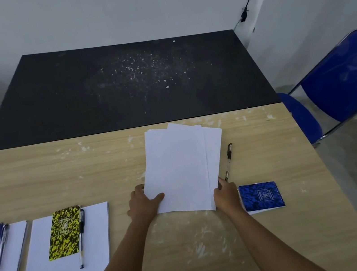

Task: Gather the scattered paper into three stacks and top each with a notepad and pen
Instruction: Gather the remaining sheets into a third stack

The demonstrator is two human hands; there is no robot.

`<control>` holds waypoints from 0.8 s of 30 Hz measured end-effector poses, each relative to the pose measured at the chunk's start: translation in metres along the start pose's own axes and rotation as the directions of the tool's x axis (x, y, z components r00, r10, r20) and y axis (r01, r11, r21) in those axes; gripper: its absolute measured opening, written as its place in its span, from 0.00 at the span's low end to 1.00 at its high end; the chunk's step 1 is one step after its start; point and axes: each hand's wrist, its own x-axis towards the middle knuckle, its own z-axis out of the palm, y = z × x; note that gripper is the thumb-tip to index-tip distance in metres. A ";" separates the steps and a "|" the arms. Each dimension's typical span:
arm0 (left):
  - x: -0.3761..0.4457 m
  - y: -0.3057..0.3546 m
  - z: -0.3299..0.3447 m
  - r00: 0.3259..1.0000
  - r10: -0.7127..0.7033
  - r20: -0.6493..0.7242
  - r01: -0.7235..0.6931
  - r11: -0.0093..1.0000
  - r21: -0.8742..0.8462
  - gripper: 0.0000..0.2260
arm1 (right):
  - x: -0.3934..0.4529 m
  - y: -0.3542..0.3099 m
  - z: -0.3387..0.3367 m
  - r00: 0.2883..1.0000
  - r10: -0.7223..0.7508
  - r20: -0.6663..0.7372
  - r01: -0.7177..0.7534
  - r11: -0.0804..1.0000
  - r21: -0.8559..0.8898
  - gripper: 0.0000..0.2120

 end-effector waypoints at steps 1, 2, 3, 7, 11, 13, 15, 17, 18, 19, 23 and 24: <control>-0.001 0.002 0.002 1.000 -0.003 -0.015 0.003 1.000 -0.005 0.32 | 0.001 0.001 0.003 1.000 0.022 -0.019 -0.021 1.000 0.011 0.10; -0.002 0.004 0.003 1.000 -0.002 -0.028 0.002 1.000 0.011 0.30 | 0.001 0.000 0.005 0.998 0.042 -0.037 -0.042 0.999 0.014 0.07; -0.004 0.004 0.005 0.999 0.000 -0.033 0.002 0.999 0.041 0.29 | 0.003 0.001 0.008 0.997 0.052 -0.056 -0.051 0.999 0.015 0.08; -0.009 0.009 0.009 1.000 -0.030 -0.010 0.031 0.989 0.142 0.29 | 0.005 -0.005 0.009 0.997 0.071 -0.010 -0.071 0.997 0.010 0.15; -0.007 0.015 0.008 0.997 -0.072 0.014 0.069 0.986 0.155 0.29 | 0.013 -0.010 -0.001 0.990 0.110 0.086 -0.116 0.991 0.065 0.19; -0.007 0.016 0.008 0.997 -0.077 0.019 0.073 0.984 0.160 0.29 | 0.016 -0.011 -0.006 0.987 0.120 0.109 -0.129 0.988 0.080 0.18; -0.007 0.015 0.008 0.997 -0.072 0.017 0.067 0.981 0.179 0.29 | 0.019 -0.012 -0.007 0.983 0.132 0.128 -0.141 0.988 0.060 0.17; -0.008 0.014 0.009 0.998 -0.063 0.014 0.059 0.979 0.194 0.29 | 0.019 -0.016 -0.006 0.978 0.146 0.147 -0.150 0.989 0.018 0.19; -0.009 0.014 0.009 0.998 -0.058 0.010 0.054 0.979 0.196 0.29 | 0.019 -0.018 -0.004 0.975 0.156 0.155 -0.158 0.987 -0.003 0.23; -0.010 0.013 0.010 0.999 -0.053 0.006 0.051 0.979 0.197 0.29 | 0.021 -0.017 -0.002 0.974 0.164 0.156 -0.165 0.986 -0.007 0.28; -0.016 0.011 0.013 1.000 -0.021 -0.023 0.025 0.980 0.198 0.29 | 0.015 -0.028 -0.002 0.974 0.137 0.182 -0.152 0.986 0.074 0.27; -0.018 0.010 0.013 0.999 -0.015 -0.029 0.021 0.980 0.200 0.29 | 0.013 -0.029 -0.003 0.969 0.137 0.207 -0.160 0.982 0.099 0.26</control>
